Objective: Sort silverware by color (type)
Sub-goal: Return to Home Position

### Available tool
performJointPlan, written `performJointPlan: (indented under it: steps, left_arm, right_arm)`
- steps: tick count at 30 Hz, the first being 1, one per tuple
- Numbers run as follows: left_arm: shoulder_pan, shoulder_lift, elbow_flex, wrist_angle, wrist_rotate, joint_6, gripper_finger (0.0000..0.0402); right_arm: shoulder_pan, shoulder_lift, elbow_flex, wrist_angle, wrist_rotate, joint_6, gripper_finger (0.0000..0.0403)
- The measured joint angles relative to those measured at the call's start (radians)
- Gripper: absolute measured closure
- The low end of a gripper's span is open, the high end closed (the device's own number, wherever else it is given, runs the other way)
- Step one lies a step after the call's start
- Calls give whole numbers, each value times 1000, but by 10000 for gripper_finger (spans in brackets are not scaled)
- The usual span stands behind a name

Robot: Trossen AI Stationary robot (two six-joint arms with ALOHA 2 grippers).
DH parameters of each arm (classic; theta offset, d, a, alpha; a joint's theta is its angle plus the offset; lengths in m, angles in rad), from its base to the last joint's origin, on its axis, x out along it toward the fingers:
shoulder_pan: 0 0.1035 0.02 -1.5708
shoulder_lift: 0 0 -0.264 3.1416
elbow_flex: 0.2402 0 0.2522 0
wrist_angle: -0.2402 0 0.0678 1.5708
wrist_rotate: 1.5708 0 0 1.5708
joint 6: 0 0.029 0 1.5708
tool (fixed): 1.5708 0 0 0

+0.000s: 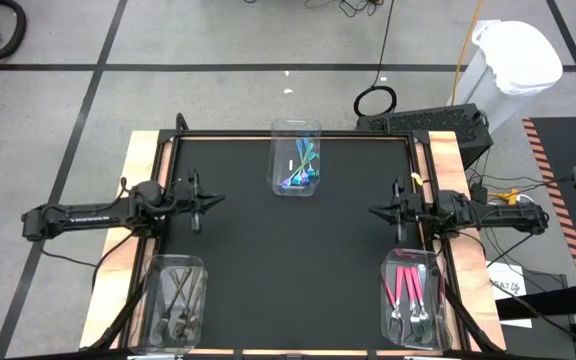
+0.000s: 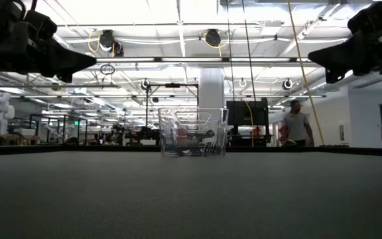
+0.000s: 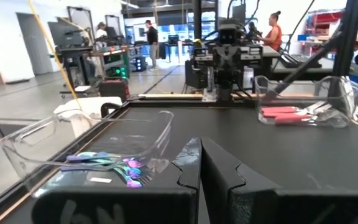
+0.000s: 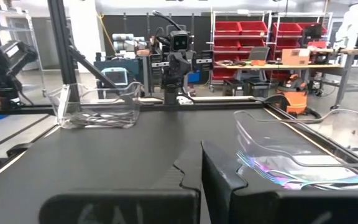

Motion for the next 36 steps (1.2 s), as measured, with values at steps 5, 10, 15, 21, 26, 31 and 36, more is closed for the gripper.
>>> performJointPlan:
  steps: [5, 10, 15, 21, 26, 31, 36]
  left_arm:
    - [3, -94, 0, -85, 2, 3, 389]
    - [3, -188, 0, -163, 2, 4, 389]
    - [3, -271, 0, -271, -3, 8, 389]
    - [0, -307, 0, -309, 6, -32, 389]
    - [-40, -306, 0, -307, 19, -59, 389]
    - [-99, -306, 0, -310, 5, -67, 389]
    - [-145, -306, 0, -320, -60, -63, 389]
  right_arm:
    - [11, 0, 0, -2, -3, -4, 403]
    - [11, 0, 0, -6, -26, 0, 403]
    - [12, 0, 0, -11, -51, 0, 403]
    - [12, 1, 0, -11, -49, -3, 403]
    - [11, 1, 0, -10, -48, -7, 403]
    - [11, 1, 0, -10, -48, -17, 403]
    - [11, 1, 0, -10, -46, -35, 403]
